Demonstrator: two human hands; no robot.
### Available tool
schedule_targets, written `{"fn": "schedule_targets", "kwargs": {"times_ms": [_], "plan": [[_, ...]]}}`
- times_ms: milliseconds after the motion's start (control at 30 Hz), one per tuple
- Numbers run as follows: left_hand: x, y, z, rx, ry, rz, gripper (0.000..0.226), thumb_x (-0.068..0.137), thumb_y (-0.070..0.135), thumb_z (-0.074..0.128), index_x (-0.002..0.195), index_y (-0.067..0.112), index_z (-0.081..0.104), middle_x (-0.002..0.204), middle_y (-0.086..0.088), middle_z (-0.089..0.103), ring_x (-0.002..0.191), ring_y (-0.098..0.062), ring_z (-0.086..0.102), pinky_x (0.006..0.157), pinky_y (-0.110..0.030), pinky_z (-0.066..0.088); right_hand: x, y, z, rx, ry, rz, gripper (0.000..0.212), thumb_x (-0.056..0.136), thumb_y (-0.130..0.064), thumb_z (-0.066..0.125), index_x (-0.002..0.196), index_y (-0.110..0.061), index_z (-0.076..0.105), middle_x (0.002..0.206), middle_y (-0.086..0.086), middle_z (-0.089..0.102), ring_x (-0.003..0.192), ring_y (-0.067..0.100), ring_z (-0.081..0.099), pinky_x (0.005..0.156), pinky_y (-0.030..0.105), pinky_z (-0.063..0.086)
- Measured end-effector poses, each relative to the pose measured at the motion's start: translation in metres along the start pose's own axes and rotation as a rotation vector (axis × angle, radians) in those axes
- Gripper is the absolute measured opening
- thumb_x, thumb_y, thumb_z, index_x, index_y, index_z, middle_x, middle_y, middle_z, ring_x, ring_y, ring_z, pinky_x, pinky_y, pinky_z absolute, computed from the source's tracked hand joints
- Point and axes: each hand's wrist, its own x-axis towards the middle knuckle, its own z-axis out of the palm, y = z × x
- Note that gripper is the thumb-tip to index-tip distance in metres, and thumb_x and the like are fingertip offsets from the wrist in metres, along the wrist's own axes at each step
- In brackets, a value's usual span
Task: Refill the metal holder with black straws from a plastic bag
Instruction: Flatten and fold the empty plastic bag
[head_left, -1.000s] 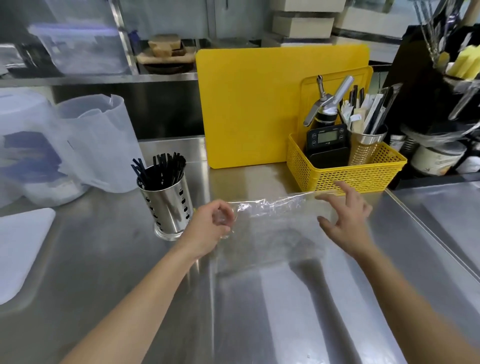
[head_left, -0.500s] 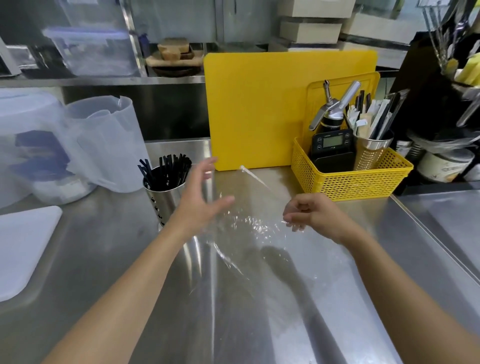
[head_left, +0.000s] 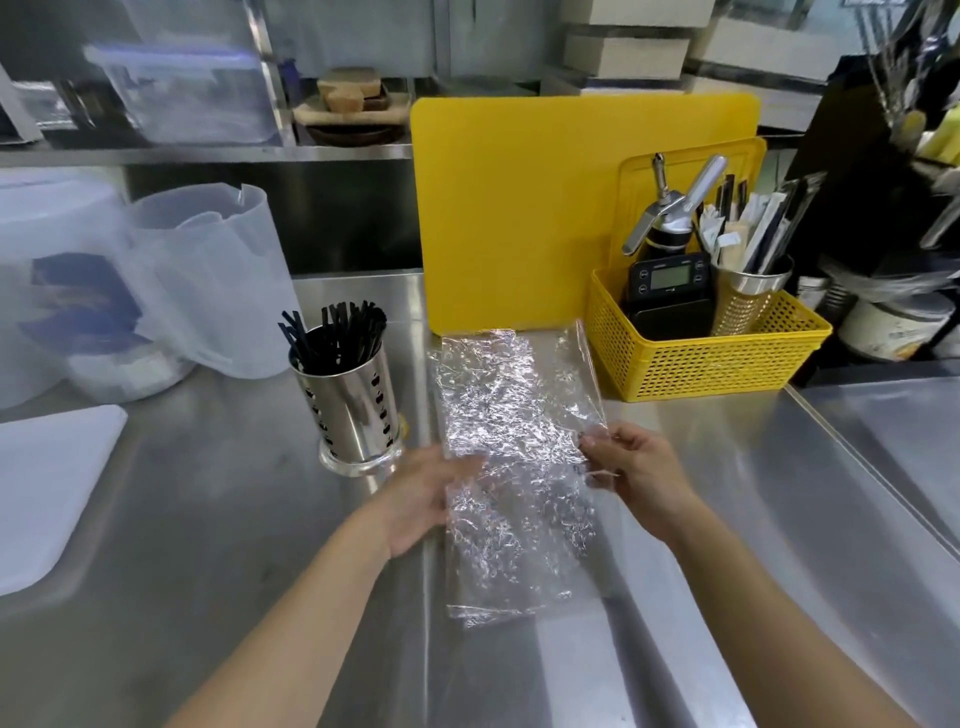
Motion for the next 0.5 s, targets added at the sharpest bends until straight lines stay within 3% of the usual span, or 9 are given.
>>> {"fn": "schedule_targets", "kwargs": {"times_ms": [100,167,233,300,333,433,500], "plan": [[0.005,-0.012,-0.005,0.169,0.108,0.039,0.070,0.081,0.031,0.066,0.139,0.010,0.033,0.146,-0.005,0.037,0.129,-0.024,0.037,0.102,-0.040,0.033,-0.006,0.004,-0.003,-0.067,-0.018,0.038,0.005,0.080,-0.005,0.065,0.077,-0.009,0.066,0.066,0.008,0.065,0.058,0.023,0.058,0.055,0.030,0.044],[0.004,-0.015,-0.007,0.213,0.148,0.073,0.062,0.085,0.027,0.063,0.138,0.011,0.034,0.131,-0.001,0.046,0.126,-0.023,0.041,0.101,-0.037,0.034,-0.011,0.006,-0.006,-0.126,-0.047,0.072,0.004,0.079,-0.008,0.067,0.076,-0.010,0.068,0.059,0.003,0.061,0.053,0.020,0.050,0.054,0.029,0.040],[0.000,-0.015,-0.014,0.257,0.071,0.116,0.041,0.084,0.020,0.064,0.122,0.015,0.048,0.100,0.006,0.055,0.093,-0.015,0.056,0.078,-0.027,0.043,-0.018,0.006,-0.008,-0.154,-0.061,0.100,0.005,0.080,-0.004,0.066,0.080,-0.008,0.069,0.055,0.002,0.056,0.048,0.015,0.044,0.047,0.024,0.037],[-0.005,-0.016,-0.022,0.229,-0.025,0.145,0.015,0.083,0.010,0.063,0.095,0.017,0.056,0.076,0.001,0.059,0.061,-0.009,0.057,0.053,-0.020,0.042,-0.028,0.006,-0.010,-0.104,-0.061,0.123,0.012,0.081,0.000,0.063,0.085,-0.008,0.070,0.060,0.006,0.059,0.047,0.014,0.050,0.041,0.020,0.038],[-0.007,-0.017,-0.025,0.196,-0.055,0.162,0.013,0.084,0.004,0.061,0.090,0.016,0.058,0.069,0.000,0.062,0.053,-0.008,0.057,0.046,-0.018,0.042,-0.035,0.005,-0.011,-0.056,-0.068,0.132,0.018,0.082,0.003,0.060,0.087,-0.009,0.071,0.063,0.008,0.063,0.049,0.016,0.056,0.041,0.020,0.042],[-0.011,-0.020,-0.033,0.131,-0.094,0.217,0.021,0.084,-0.005,0.055,0.091,0.014,0.062,0.061,0.005,0.066,0.052,-0.007,0.057,0.048,-0.020,0.043,-0.057,0.007,-0.012,0.071,-0.076,0.135,0.033,0.083,0.012,0.051,0.078,-0.010,0.075,0.066,0.010,0.070,0.057,0.018,0.068,0.042,0.022,0.049],[-0.016,-0.022,-0.036,0.152,-0.091,0.254,0.036,0.084,-0.013,0.050,0.068,0.016,0.066,0.061,0.007,0.068,0.060,-0.008,0.059,0.051,-0.020,0.044,-0.073,0.009,-0.009,0.031,-0.052,0.127,0.041,0.081,0.018,0.047,0.064,-0.007,0.074,0.065,0.009,0.071,0.060,0.019,0.068,0.046,0.023,0.051]]}}
